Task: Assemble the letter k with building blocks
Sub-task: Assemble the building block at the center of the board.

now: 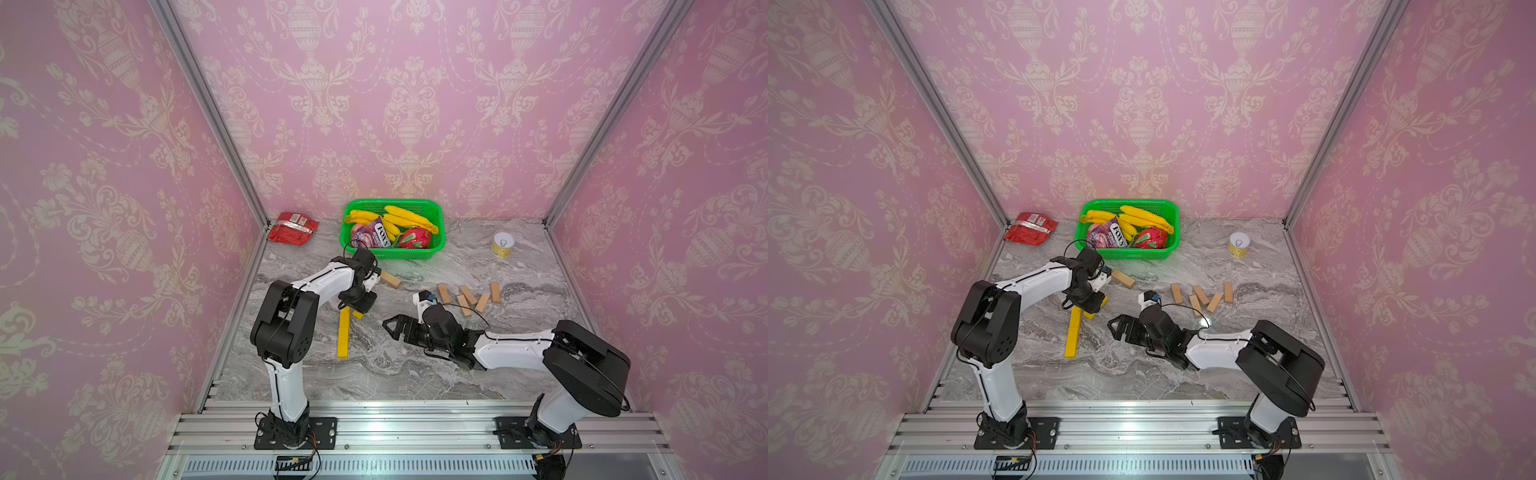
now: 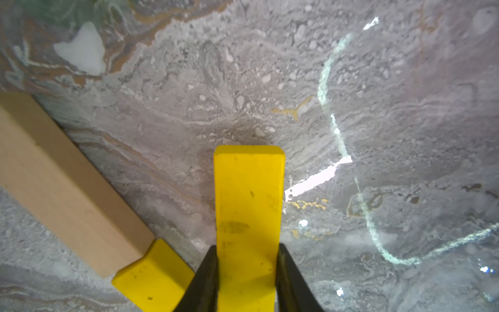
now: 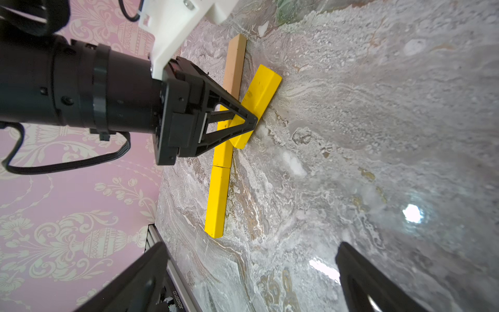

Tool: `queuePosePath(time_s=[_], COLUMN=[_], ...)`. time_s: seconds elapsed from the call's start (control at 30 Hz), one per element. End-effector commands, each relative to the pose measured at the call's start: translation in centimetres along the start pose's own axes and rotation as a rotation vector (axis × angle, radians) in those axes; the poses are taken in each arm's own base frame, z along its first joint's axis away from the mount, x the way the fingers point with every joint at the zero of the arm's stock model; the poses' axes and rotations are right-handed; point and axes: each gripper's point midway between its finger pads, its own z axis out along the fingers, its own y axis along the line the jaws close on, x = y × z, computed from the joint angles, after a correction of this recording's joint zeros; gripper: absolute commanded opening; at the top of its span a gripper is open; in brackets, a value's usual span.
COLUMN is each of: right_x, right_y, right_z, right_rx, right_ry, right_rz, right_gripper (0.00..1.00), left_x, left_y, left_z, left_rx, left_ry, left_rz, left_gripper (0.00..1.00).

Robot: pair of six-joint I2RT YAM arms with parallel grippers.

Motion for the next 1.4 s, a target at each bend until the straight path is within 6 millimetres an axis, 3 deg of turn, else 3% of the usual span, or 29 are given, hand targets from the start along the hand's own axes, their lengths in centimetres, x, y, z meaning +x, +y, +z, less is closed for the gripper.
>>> queuePosePath(time_s=[0.0,0.5,0.87,1.07,1.37], right_x=[-0.2,-0.2,-0.1,-0.1,-0.1], right_y=[0.1,0.2,0.5,0.5,0.5], right_z=[-0.4,-0.4,0.1,0.3,0.4], right_rx=[-0.015,-0.02,-0.035,-0.034,-0.041], right_ry=[-0.008,-0.006,0.0,0.007,0.014], right_rz=[0.004,0.005,0.008,0.003,0.005], right_gripper=[1.0,1.0,1.0,1.0,1.0], left_x=[-0.7,-0.7,-1.0,-1.4,-0.5], left_y=[0.6,1.1,-1.0,-2.3,-1.7], left_z=[-0.3,-0.4,0.3,-0.6,-1.3], left_rx=[-0.019,-0.05,0.086,0.167,0.113], left_ry=[-0.009,-0.005,0.036,0.044,0.058], left_rz=[0.027,0.051,0.117,0.15,0.274], left_gripper=[0.18,0.19,0.19,0.18,0.18])
